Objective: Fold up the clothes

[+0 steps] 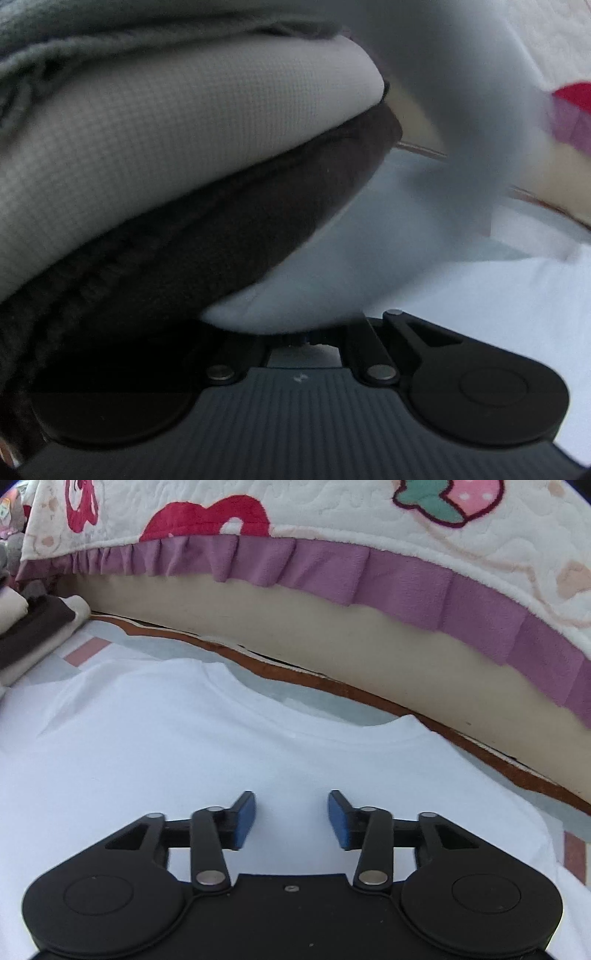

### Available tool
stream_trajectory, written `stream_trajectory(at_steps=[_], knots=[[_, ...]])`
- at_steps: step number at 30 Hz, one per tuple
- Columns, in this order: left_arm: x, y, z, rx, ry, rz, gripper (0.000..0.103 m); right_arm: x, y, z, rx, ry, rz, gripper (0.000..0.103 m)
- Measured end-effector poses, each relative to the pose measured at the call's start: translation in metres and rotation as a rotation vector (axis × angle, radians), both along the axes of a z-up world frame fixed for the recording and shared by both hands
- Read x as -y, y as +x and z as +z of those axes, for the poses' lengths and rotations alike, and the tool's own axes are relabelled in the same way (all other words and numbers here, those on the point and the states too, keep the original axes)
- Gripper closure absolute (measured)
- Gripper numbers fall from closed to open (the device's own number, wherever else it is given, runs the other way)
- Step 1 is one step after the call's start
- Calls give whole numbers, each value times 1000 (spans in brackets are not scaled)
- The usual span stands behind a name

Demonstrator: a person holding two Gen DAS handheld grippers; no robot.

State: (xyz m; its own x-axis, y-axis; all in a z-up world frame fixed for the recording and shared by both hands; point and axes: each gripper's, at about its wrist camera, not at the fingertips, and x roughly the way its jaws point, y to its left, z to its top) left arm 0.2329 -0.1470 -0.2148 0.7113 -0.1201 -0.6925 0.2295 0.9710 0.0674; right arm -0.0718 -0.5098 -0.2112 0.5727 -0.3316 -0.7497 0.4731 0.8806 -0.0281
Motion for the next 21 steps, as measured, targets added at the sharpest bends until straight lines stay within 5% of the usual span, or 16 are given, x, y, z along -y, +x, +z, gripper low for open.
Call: stream_trajectory(at_steps=[6,11,12,17,19,21], knots=[[1,-1,4,-67,-38,-16,99,22,-20,5,-69,-11,-99,41],[-1,-5,12,-201,-136,-63,52,58,-51,21,-153,-74,-242,41],[1,-5,13,-224,-160,-66,50,64,-61,28,-145,-60,-278,41],[14,-14,20,-293,-287,-49,49,43,-136,83,23,70,-338,41],[11,-43,24,-290,-260,-105,49,8,-183,101,109,132,-297,40],[28,-78,32,-250,-125,-198,49,-34,-236,107,200,201,-280,38]])
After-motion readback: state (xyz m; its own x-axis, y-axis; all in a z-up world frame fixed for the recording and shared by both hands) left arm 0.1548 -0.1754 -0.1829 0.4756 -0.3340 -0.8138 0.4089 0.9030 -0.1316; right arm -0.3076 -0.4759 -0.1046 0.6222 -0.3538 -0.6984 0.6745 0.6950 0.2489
